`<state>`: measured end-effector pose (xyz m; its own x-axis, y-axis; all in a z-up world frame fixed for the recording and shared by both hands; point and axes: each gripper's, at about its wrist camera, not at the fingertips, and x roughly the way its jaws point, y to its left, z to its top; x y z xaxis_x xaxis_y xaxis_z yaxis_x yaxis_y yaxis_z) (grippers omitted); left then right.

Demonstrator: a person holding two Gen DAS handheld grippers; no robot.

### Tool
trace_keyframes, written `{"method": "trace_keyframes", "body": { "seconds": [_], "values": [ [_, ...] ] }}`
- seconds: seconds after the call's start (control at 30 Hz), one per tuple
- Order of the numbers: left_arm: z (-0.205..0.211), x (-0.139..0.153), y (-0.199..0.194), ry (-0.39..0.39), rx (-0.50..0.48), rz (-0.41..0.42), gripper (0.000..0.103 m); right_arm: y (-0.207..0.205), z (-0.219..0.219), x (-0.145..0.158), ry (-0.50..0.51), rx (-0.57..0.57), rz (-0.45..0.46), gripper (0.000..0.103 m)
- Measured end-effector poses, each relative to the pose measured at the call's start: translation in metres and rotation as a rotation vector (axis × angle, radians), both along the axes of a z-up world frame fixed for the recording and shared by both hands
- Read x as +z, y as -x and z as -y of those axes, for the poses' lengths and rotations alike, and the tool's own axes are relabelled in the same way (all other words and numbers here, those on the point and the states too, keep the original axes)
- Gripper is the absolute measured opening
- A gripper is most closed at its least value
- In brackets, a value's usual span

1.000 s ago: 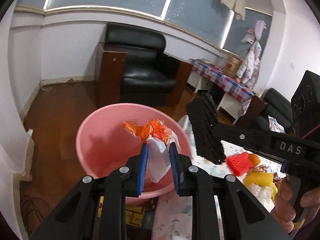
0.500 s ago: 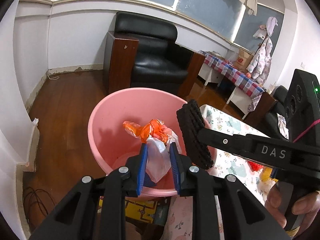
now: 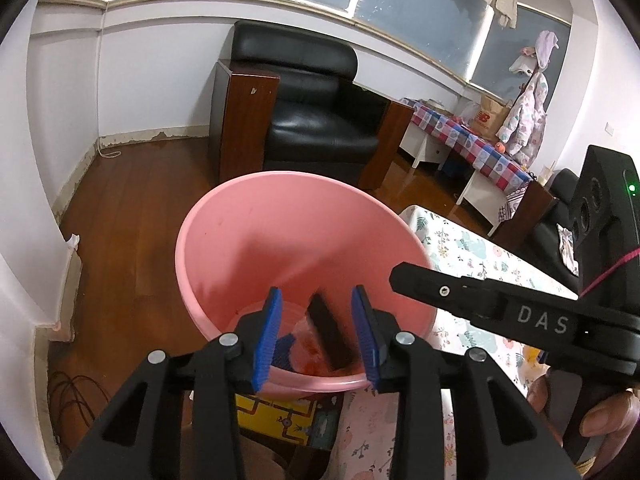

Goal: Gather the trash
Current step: 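Carry both items over the pink bucket and open both tools to drop them, then move both open tools back over the remaining trash on the table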

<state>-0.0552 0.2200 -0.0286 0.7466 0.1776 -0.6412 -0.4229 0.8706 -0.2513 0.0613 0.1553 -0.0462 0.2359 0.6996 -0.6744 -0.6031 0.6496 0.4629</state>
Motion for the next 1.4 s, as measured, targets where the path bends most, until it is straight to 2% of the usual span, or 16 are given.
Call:
{"method": "trace_keyframes", "body": {
  "seconds": [0.33,0.7,0.93,1.4],
  "values": [
    [0.004,0.011,0.005,-0.009,-0.007,0.019,0.035,0.011,0.025,0.014,0.013,-0.028,0.08,0.032],
    [0.031,0.024,0.005,-0.012,-0.053,0.034,0.035,0.025,0.075,0.029,0.06,-0.115,0.186,0.032],
    [0.057,0.031,0.0,0.002,-0.117,0.058,0.035,0.036,0.111,0.035,0.075,-0.159,0.21,0.032],
    [0.131,0.031,-0.017,-0.036,-0.296,0.049,0.035,0.055,0.209,0.033,0.135,-0.309,0.261,0.032]
  ]
}}
